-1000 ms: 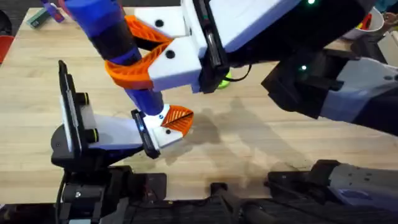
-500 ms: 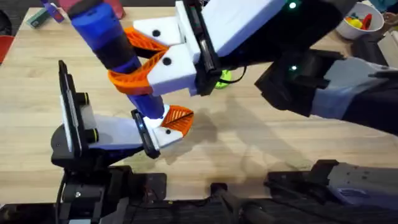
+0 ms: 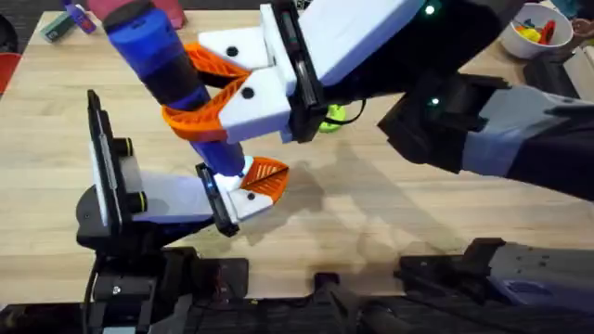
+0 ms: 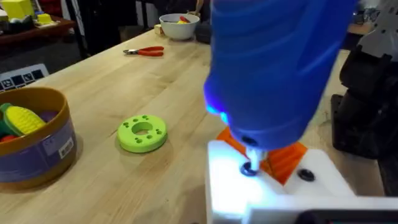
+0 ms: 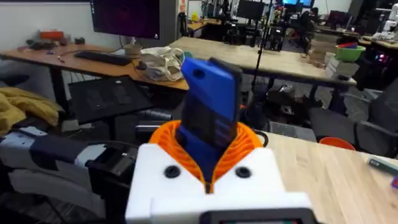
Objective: Pick up the gripper from the table and insert it into the empty holder that is missing its gripper. Then pick up a screw, insert it into the mounting hole, and use the screwdriver to tighten it. Finally, clean up the table by picking up the vegetable and placing it into the bucket.
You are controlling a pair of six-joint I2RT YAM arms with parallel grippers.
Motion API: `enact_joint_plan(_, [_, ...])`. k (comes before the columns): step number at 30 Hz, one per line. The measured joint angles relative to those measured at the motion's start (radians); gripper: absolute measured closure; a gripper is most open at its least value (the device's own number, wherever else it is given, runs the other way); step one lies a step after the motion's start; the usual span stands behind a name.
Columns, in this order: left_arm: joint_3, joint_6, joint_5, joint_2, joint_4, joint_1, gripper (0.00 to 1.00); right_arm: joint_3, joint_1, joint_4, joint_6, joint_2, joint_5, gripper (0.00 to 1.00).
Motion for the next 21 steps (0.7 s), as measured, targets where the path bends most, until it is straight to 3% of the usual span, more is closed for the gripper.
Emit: enact_joint_plan(21, [0.0, 0.0, 0.0, 0.0, 0.0, 0.0, 0.983, 0.0, -0.023, 0.002, -0.007, 0.018, -0.018, 0.978])
